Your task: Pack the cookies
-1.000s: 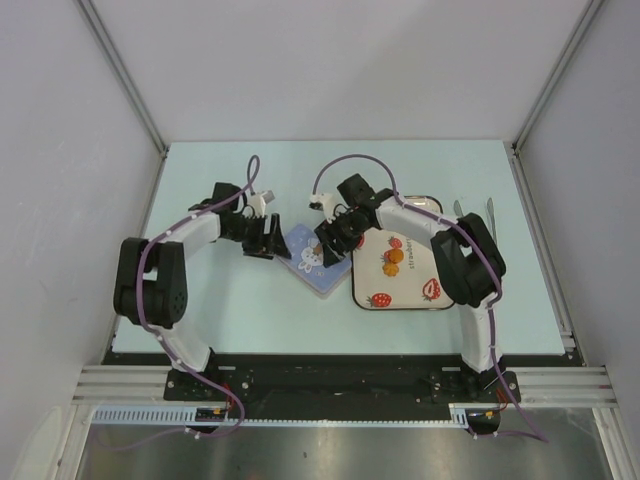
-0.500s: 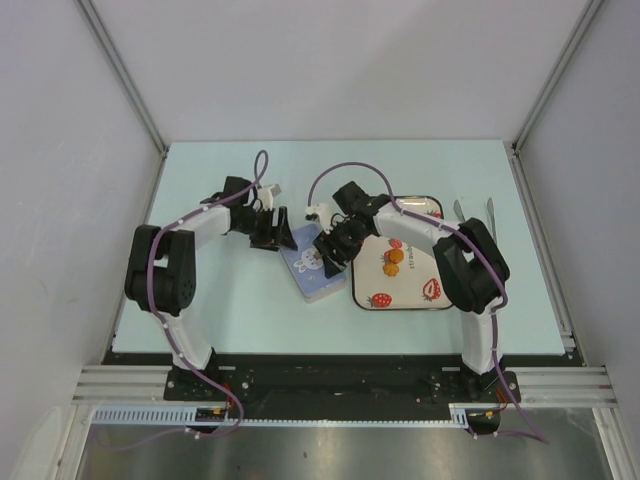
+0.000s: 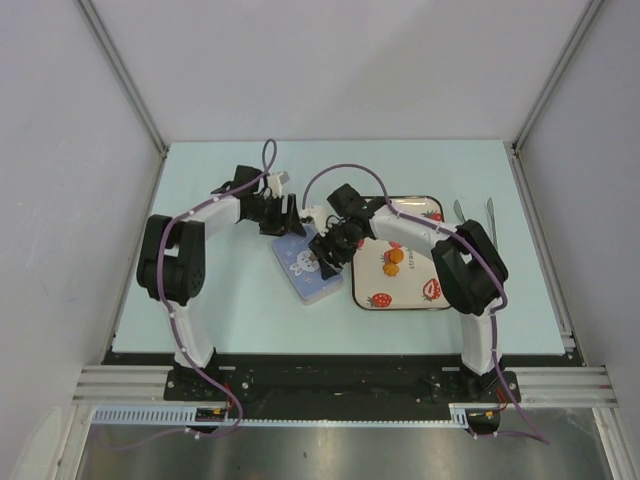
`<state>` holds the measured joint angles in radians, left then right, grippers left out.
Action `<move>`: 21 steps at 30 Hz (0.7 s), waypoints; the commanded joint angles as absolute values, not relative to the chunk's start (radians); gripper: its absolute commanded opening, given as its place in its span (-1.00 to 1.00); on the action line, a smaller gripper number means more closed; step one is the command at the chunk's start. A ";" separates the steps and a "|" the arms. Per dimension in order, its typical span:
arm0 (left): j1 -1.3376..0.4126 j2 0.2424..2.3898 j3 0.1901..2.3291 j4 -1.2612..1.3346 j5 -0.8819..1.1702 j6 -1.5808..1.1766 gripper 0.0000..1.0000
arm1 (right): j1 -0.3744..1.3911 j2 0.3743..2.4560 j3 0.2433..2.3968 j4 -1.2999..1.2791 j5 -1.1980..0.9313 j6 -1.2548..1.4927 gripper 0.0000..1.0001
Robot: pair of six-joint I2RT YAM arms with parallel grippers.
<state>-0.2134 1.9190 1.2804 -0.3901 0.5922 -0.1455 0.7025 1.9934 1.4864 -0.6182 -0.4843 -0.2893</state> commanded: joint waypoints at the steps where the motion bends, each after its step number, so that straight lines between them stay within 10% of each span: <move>1: -0.230 1.928 1.330 -0.356 0.571 -0.178 0.52 | 0.736 2.023 1.537 -0.611 -0.463 -0.296 0.32; 21: -0.184 1.503 1.149 -0.546 0.442 -0.057 0.55 | 0.690 1.971 1.517 -0.621 -0.394 -0.293 0.57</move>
<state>-0.1848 1.5723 1.2091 -0.4366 0.4686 -0.1162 0.6956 2.0064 1.5127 -0.6010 -0.4221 -0.2741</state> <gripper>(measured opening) 0.772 0.775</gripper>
